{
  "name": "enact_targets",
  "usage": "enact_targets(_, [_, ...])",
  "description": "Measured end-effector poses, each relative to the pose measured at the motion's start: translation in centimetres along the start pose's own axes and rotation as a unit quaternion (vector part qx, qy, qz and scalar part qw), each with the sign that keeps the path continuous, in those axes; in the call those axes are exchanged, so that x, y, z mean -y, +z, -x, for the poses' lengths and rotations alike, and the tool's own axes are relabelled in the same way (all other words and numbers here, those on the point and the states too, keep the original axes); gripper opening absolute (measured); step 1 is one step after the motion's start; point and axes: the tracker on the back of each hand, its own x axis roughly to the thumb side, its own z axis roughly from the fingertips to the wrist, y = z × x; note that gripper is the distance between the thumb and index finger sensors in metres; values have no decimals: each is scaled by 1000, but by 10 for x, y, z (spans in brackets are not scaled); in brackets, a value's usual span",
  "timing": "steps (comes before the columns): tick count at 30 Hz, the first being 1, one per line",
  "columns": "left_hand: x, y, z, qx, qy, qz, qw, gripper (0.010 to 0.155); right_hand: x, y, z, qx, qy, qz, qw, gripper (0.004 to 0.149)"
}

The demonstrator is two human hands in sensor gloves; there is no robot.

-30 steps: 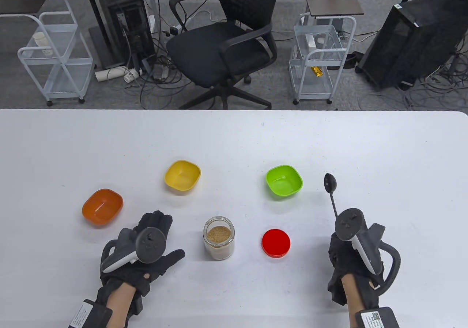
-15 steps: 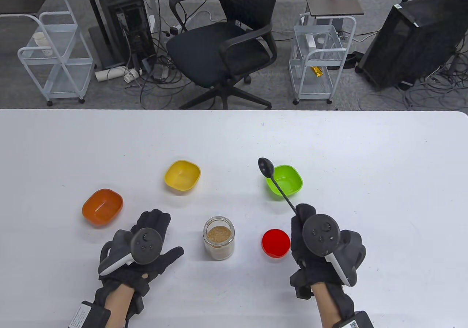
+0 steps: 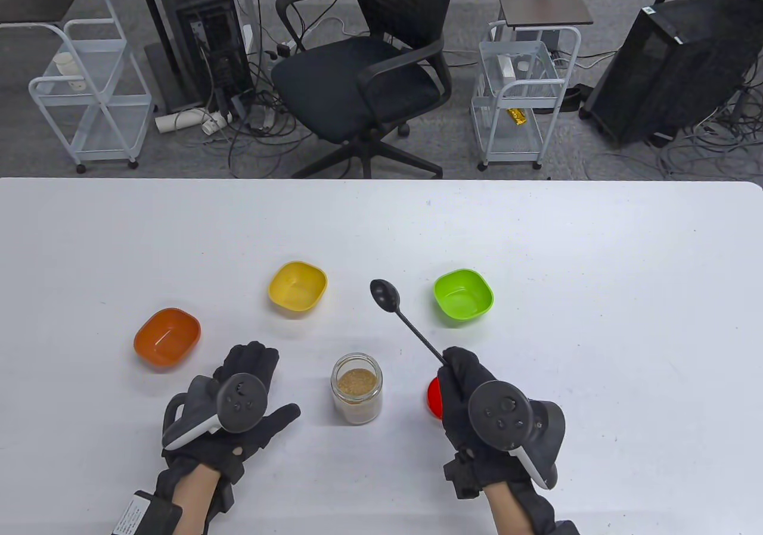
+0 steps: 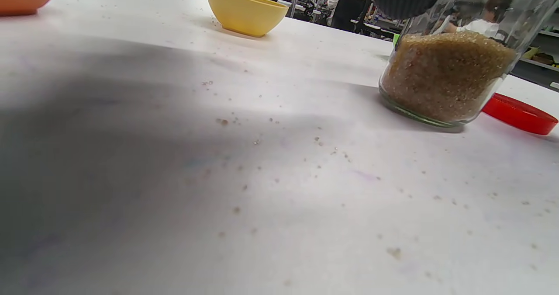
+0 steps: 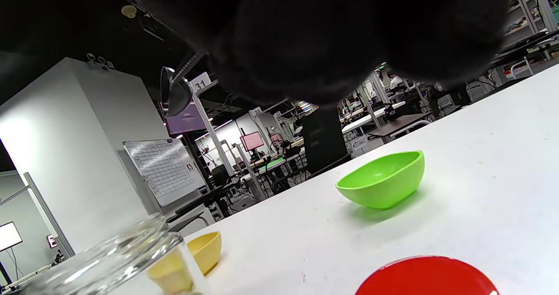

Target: Scoop brown sugar granules from jar into dishes

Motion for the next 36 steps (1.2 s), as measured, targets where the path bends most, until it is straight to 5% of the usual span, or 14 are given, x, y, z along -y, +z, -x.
enact_targets(16, [-22, 14, 27, -40, 19, -37, 998, 99, -2, 9, 2, 13, -24, 28, 999, 39])
enact_targets(27, [-58, 1, 90, -132, 26, -10, 991, 108, -5, 7, 3, 14, -28, 27, 999, 38])
enact_targets(36, [-61, -16, 135, -184, 29, 27, 982, 116, -5, 7, 8, 5, -28, 43, 999, 38])
